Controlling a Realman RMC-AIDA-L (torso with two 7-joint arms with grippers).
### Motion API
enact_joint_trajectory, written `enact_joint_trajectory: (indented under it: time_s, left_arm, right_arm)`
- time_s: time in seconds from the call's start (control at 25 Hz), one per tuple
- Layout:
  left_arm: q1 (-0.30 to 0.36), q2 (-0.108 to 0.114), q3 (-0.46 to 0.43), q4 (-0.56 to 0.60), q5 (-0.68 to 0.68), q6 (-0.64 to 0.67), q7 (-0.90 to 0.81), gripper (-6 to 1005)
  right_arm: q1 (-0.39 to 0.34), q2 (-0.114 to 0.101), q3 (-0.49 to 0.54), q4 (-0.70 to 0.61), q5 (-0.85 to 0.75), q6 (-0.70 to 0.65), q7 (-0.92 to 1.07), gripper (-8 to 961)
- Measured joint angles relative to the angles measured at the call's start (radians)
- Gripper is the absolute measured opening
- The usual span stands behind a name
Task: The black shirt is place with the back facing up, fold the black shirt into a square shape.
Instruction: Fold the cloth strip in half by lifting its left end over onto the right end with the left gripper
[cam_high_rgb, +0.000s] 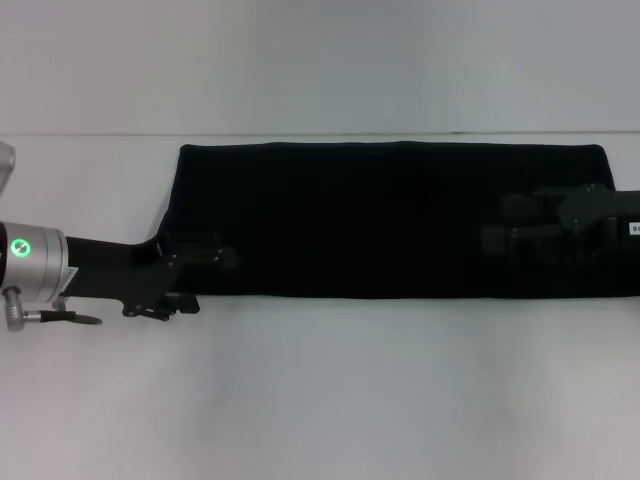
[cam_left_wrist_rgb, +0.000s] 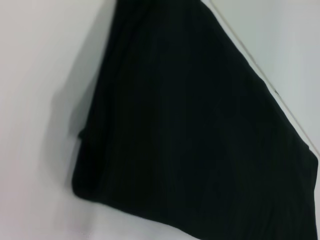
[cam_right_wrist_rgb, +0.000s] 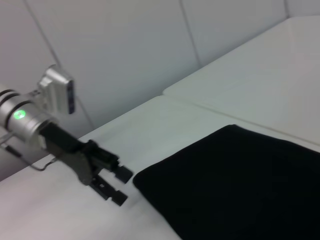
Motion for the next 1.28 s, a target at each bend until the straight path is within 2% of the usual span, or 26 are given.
enact_joint_trajectory:
  time_s: [0.32, 0.6, 1.28]
  left_arm:
    - [0.012, 0.001, -0.038, -0.046, 0.000, -0.039, -0.060, 933]
    - [0.013, 0.002, -0.123, -0.090, -0.001, -0.074, -0.104, 931]
    - [0.016, -0.006, -0.137, -0.132, 0.001, -0.195, -0.143, 931]
  right_arm:
    - [0.001, -0.013, -0.005, -0.007, 0.005, -0.029, -0.026, 837]
    - [0.001, -0.004, 0.008, -0.017, 0.007, -0.011, -0.053, 838]
    - [0.004, 0.006, 0.036, -0.018, 0.008, 0.006, -0.054, 838]
